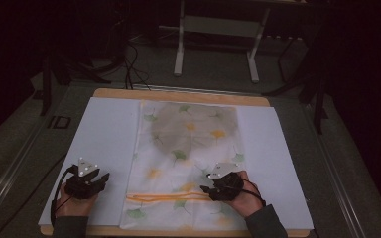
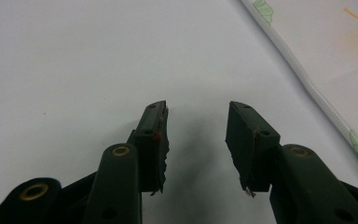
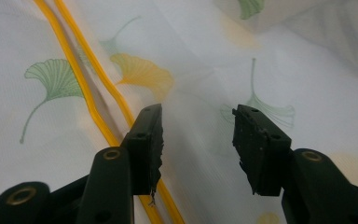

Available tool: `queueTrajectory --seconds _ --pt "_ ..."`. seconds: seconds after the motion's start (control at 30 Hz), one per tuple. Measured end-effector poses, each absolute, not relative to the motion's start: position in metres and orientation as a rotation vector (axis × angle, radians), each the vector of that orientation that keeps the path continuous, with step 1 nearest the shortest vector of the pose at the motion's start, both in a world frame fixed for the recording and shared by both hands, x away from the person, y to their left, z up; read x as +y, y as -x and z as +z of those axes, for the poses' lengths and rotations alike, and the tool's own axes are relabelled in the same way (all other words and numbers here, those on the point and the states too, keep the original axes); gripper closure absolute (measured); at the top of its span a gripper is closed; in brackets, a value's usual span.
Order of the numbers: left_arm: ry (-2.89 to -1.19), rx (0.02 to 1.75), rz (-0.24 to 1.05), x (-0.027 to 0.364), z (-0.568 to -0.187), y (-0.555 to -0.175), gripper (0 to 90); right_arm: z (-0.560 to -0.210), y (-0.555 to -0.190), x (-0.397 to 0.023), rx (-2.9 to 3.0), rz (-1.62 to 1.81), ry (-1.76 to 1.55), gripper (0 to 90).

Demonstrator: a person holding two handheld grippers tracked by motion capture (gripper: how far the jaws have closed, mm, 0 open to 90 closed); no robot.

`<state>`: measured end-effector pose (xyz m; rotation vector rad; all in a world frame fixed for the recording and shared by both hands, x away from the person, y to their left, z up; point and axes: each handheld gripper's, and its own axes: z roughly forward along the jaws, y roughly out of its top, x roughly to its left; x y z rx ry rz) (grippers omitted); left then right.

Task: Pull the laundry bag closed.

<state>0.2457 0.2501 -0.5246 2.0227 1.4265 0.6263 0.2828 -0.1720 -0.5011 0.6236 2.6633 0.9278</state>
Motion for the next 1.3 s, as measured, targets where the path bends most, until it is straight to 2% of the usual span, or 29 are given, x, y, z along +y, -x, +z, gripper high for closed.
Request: queueTrajectory --seconds 1.3 --pt "-2.039 1.401 0.632 0.248 -0.523 -0.246 58.0 -0.503 -0.287 -0.099 2.773 0.944 -0.413 51.1"
